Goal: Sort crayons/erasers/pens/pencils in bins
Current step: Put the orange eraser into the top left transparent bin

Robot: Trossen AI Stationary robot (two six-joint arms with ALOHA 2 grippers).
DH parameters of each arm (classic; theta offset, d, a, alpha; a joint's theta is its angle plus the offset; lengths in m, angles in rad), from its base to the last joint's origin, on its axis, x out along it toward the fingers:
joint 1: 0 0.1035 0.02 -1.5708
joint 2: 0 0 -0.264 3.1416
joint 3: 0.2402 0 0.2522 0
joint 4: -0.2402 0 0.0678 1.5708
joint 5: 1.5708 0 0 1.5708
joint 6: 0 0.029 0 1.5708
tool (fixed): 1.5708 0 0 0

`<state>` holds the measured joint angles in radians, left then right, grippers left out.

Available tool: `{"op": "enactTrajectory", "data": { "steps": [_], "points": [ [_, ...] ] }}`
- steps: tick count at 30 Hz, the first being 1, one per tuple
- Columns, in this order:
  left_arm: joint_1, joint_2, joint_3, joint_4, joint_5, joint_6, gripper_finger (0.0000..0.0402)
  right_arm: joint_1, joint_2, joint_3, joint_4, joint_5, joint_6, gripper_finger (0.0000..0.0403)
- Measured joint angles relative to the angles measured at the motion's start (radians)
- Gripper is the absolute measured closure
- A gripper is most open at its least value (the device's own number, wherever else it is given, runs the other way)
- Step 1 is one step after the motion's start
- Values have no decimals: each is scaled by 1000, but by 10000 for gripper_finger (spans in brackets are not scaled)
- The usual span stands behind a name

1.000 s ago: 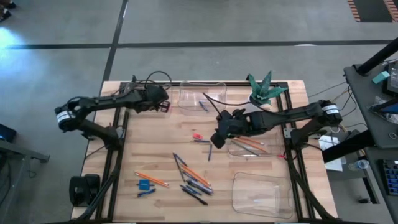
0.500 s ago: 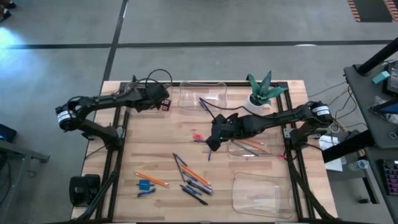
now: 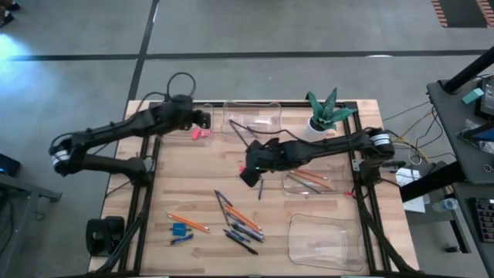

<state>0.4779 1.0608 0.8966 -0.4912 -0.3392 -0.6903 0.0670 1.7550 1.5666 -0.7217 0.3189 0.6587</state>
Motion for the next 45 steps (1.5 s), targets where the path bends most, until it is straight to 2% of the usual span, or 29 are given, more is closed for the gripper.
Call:
{"op": "enactTrajectory", "data": {
  "steps": [3, 9, 14, 19, 25, 28, 39, 45],
  "points": [
    [-60, -66, -2, 66, 32, 21, 272, -11, 72, 84, -80, -33, -21, 208],
    [-233, -157, -3, 138, 32, 25, 272, -38, 178, 210, -299, -33, -33, 209],
    [-387, -161, -5, 294, 11, 89, 272, -66, 243, 257, -290, -111, -77, 209],
    [-472, -160, -3, 474, 5, 179, 272, -78, 316, 334, -292, -132, -96, 209],
    [-506, -182, -3, 519, 15, 202, 271, -95, 388, 433, -298, -153, -107, 209],
    [-507, -200, -2, 519, 31, 208, 271, -105, 411, 451, -298, -202, -105, 209],
    [-507, -278, -3, 528, 54, 262, 271, -121, 422, 395, -304, -218, -74, 208],
    [-507, -277, -4, 528, 96, 289, 271, -120, 433, 359, -290, -218, -61, 188]
  ]
}}
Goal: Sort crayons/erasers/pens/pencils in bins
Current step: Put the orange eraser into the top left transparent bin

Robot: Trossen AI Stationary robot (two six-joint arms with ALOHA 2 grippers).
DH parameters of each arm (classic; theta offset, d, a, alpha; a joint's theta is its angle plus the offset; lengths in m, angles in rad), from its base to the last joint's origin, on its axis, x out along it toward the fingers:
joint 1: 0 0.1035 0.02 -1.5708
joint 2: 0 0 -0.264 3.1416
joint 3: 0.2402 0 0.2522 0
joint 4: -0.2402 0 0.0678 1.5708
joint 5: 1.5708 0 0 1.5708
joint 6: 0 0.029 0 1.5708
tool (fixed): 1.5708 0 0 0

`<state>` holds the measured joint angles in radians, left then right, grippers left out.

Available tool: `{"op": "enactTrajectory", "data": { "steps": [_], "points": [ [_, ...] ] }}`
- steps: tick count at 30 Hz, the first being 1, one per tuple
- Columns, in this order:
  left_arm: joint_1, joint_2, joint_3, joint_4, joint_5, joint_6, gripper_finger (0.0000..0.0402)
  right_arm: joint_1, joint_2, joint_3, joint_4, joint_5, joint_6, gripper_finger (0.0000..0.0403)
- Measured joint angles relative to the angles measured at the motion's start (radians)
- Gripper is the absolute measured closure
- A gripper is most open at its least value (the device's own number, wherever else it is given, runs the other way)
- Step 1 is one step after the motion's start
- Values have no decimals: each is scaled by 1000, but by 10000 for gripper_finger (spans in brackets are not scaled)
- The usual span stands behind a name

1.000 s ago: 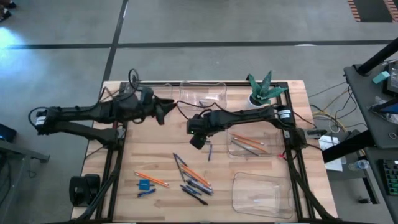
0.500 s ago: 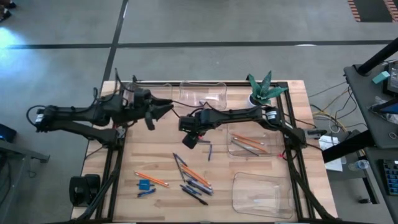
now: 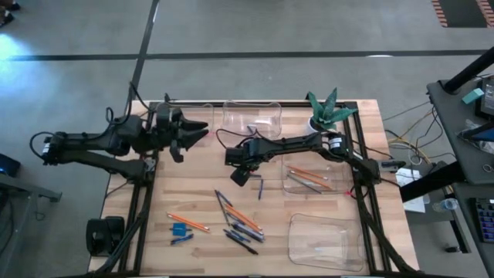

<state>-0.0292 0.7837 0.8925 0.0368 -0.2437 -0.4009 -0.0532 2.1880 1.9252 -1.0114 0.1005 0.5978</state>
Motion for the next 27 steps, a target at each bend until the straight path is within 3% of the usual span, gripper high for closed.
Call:
{"op": "enactTrajectory", "data": {
  "steps": [9, 27],
  "points": [
    [1, 7, 0, 23, 3, 23, 271, -18, 0, -17, 63, 31, -7, 143],
    [1, 22, 0, 39, -19, 16, 272, -14, -2, -136, 187, -26, 13, 142]
  ]
}}
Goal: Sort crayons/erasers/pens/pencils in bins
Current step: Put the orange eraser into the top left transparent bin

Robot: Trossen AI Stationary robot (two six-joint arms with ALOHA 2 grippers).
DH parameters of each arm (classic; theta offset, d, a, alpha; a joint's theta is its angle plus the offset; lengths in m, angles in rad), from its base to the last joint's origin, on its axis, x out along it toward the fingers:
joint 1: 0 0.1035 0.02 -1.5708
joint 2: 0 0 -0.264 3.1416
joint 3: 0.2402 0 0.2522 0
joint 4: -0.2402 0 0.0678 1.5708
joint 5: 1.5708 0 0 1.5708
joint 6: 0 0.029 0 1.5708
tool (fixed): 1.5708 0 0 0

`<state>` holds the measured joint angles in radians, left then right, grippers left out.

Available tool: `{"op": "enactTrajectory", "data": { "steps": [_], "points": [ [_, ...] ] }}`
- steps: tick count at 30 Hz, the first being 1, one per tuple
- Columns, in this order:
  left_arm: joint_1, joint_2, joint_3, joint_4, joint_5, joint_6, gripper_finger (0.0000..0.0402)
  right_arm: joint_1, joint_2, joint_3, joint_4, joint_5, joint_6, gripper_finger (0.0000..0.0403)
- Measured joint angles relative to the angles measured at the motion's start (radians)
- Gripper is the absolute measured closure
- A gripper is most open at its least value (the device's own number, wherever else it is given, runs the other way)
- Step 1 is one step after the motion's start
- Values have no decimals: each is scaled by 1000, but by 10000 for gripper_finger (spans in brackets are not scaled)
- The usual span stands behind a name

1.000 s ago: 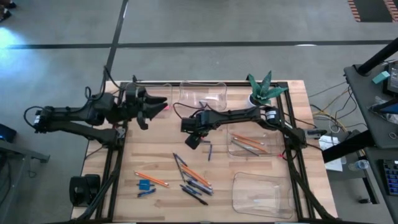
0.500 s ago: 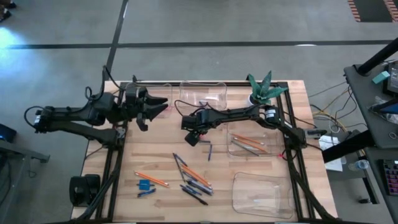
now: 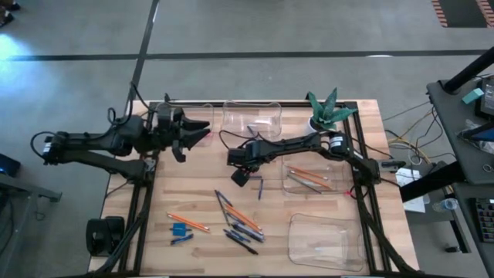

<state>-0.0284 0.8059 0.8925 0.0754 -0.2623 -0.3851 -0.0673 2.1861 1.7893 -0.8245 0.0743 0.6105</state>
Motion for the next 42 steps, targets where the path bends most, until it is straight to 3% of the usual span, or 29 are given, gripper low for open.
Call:
{"op": "enactTrajectory", "data": {
  "steps": [5, 25, 35, 42],
  "points": [
    [0, 8, 0, -3, 0, 0, 272, 0, -4, -23, 18, 9, 18, 163],
    [0, 16, 0, 0, 0, -2, 272, -1, -2, -29, 18, -1, 27, 332],
    [0, 16, 0, 0, 0, -3, 272, -2, -32, -31, 11, -8, 26, 343],
    [0, 16, 0, -8, 0, -3, 272, 7, -151, -33, -6, -13, 13, 343]
  ]
}}
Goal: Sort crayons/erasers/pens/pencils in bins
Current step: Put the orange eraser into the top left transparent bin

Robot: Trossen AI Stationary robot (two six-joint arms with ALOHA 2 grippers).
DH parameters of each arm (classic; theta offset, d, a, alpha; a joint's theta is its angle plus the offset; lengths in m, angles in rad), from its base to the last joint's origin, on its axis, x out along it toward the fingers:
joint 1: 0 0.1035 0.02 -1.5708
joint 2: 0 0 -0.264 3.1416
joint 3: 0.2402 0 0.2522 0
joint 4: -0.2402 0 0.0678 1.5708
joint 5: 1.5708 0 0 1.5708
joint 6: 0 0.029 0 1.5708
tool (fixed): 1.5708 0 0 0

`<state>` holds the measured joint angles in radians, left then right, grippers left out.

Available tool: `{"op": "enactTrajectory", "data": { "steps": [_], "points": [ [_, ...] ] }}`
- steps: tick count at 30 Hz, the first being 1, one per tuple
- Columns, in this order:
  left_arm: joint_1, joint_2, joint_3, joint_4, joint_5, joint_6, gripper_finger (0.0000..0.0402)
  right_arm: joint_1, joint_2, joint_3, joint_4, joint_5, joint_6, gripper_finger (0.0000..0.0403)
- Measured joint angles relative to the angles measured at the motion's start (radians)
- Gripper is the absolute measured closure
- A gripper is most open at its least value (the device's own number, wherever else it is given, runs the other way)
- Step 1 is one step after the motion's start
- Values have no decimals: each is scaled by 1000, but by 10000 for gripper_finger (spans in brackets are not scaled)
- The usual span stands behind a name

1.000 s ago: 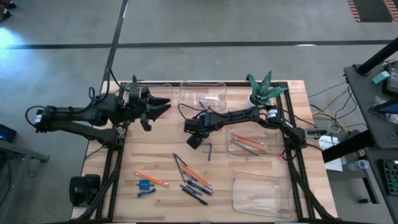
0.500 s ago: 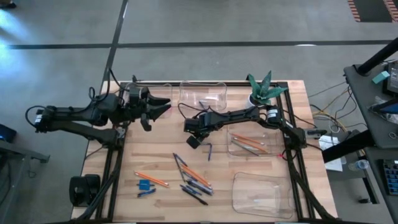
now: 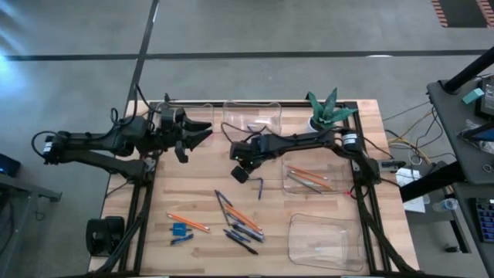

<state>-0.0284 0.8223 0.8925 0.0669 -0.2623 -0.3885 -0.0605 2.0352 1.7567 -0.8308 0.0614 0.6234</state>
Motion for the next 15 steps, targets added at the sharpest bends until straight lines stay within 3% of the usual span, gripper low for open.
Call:
{"op": "enactTrajectory", "data": {
  "steps": [5, 15],
  "points": [
    [0, 0, -9, -4, 0, 0, 272, 22, -116, 0, -6, 53, -35, 342],
    [0, 46, -37, -47, -35, -107, 272, 100, -349, 2, 35, 405, -200, 342]
  ]
}}
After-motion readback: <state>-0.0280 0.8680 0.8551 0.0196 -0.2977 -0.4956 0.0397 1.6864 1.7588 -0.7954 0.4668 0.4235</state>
